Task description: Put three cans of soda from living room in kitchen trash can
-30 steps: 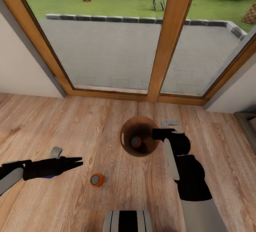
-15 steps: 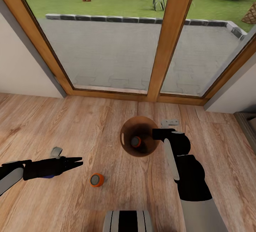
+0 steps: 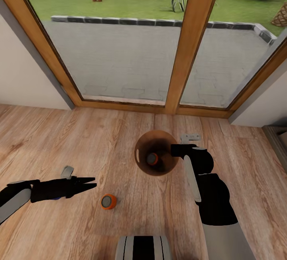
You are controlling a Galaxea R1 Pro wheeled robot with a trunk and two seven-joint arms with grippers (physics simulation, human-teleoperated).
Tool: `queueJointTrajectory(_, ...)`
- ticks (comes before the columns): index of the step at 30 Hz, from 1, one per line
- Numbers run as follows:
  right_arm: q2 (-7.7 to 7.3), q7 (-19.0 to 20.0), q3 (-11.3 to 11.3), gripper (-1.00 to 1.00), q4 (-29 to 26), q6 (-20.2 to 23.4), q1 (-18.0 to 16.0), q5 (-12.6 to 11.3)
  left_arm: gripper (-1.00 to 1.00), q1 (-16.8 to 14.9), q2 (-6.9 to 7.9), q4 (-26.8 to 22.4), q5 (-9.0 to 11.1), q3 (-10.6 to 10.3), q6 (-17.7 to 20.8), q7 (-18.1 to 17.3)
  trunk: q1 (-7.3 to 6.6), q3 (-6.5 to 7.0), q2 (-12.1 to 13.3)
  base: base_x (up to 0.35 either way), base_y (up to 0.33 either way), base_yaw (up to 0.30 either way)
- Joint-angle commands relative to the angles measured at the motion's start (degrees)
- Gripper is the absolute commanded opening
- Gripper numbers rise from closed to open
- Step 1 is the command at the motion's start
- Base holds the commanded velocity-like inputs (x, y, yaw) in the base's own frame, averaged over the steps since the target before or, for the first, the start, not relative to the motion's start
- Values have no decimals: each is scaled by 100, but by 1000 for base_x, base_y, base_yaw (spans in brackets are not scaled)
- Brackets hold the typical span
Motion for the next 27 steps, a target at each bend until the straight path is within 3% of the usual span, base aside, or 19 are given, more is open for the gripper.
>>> queueJointTrajectory(1, 1, 26, 0, -100, -4, 0, -2, -56, 100, 0, -28, 12, -18, 8, 11, 5, -1, 1, 0, 0, 0, 0)
queueJointTrajectory(25, 1, 26, -26, -100, -2, 0, -2, -56, 100, -1, -62, 27, -30, 13, 48, 9, -1, 1, 0, 0, 0, 0)
queueJointTrajectory(27, 1, 8, -9, -100, 7, 0, -2, 45, 100, 3, 3, -39, 35, -22, 114, -56, 0, 0, -1, 0, 0, 0)
